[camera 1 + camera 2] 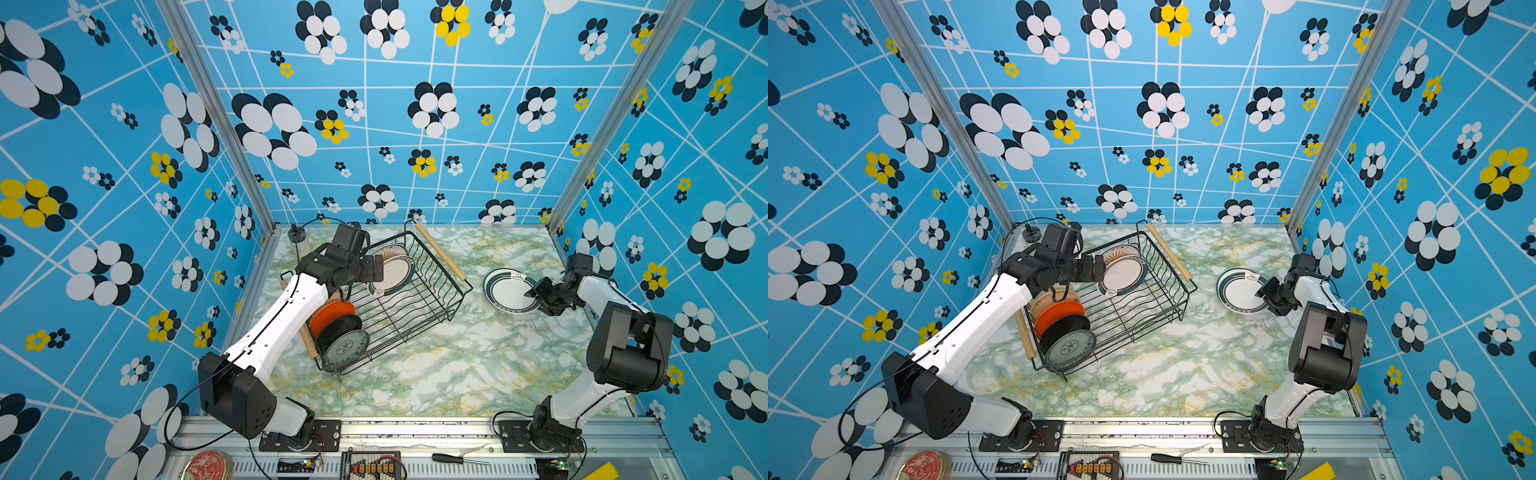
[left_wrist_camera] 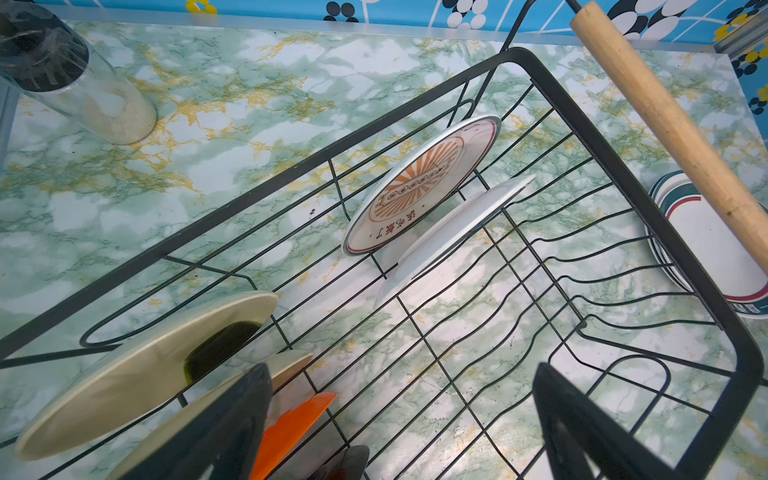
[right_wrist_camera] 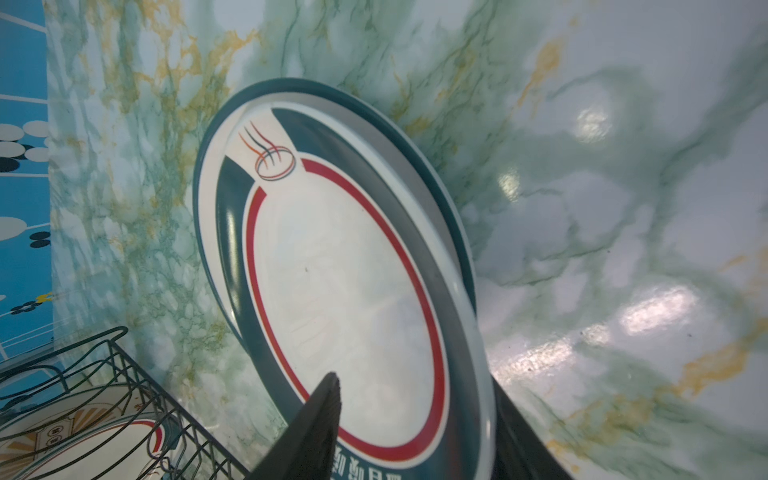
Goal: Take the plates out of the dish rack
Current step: 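Lower the red-rimmed plate flat onto the plate stack with the right gripper, then open the right gripper and withdraw while the left gripper reaches into the rack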
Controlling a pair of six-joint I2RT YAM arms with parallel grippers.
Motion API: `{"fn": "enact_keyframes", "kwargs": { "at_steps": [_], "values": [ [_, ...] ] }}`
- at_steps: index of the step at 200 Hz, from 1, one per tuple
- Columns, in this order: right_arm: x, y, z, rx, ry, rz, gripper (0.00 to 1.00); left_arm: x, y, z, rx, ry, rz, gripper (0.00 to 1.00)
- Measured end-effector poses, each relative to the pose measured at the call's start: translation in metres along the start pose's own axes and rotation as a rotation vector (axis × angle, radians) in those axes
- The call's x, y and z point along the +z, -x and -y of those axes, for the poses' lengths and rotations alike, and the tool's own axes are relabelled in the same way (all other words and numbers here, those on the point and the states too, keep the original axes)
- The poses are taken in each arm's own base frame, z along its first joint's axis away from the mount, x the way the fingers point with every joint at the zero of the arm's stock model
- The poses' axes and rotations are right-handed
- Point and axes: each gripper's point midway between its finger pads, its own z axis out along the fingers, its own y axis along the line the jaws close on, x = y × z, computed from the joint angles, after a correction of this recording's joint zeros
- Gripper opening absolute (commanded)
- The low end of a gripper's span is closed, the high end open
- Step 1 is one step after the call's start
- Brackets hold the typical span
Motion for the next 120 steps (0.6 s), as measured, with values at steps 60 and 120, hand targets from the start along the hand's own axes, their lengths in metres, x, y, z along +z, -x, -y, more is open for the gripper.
{"fn": "enact_keyframes", "kwargs": {
  "at_steps": [60,120],
  "values": [
    [0.005,0.003,-0.005,-0.042,-0.038,-0.009,0.61,0.0,-0.001,0.003,0.024,-0.016,-0.006,0.99],
    [-0.001,0.008,-0.001,-0.092,-0.133,0.021,0.68,0.002,-0.005,0.01,0.077,-0.033,-0.017,0.99]
  ]
}}
